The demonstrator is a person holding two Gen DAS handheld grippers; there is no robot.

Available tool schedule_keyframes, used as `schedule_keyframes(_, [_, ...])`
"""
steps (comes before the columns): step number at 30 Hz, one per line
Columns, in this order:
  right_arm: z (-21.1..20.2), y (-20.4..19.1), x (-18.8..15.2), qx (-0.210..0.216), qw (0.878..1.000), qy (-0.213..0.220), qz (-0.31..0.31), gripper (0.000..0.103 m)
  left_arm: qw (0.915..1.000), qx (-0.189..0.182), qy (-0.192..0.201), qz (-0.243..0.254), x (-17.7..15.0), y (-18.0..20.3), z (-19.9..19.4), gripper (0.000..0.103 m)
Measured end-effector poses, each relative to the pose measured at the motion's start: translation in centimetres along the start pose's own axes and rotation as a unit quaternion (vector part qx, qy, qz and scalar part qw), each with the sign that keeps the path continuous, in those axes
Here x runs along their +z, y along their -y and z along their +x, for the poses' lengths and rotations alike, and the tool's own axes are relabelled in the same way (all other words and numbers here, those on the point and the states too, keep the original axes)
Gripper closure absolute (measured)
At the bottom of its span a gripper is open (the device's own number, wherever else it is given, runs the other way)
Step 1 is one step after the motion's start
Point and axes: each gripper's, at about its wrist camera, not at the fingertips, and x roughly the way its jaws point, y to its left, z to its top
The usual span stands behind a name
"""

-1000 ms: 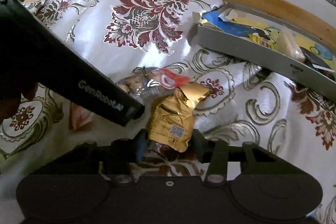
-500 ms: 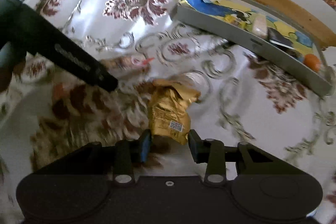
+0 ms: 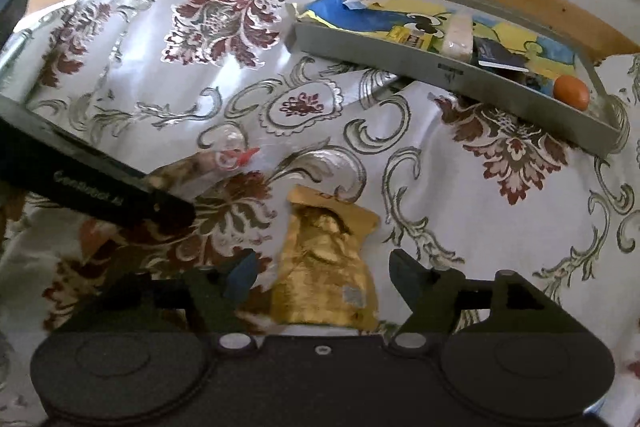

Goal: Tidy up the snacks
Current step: 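Grasp the gold foil pack with the right tool while the left grasps the dried meat bag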

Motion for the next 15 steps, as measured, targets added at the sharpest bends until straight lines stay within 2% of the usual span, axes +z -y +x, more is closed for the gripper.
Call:
schedule_keyframes(5, [1.4, 0.0, 0.1, 0.001, 1.000, -0.010, -0.009, 0.029, 0.9998, 0.013, 0.002, 0.017, -0.2, 0.9, 0.6, 0.050])
schedule_keyframes(8, [2.0, -0.3, -0.1, 0.001, 1.000, -0.017, 0.000, 0.039, 0.9996, 0.020, 0.004, 0.017, -0.2, 1.1, 0.8, 0.050])
schedule_keyframes(9, [2.1, -0.3, -0.1, -0.005, 1.000, -0.015, 0.008, 0.047, 0.9996, 0.023, 0.004, 0.016, -0.2, 1.3, 0.8, 0.050])
schedule_keyframes(11, [2.2, -0.4, -0.1, -0.009, 1.000, -0.014, 0.021, 0.049, 0.9993, 0.033, 0.003, 0.016, -0.1, 1.5, 1.0, 0.050])
schedule_keyframes(15, [2.2, -0.2, -0.1, -0.004, 1.000, -0.011, 0.029, 0.058, 0.9988, 0.048, -0.001, 0.012, -0.1, 1.7, 1.1, 0.051])
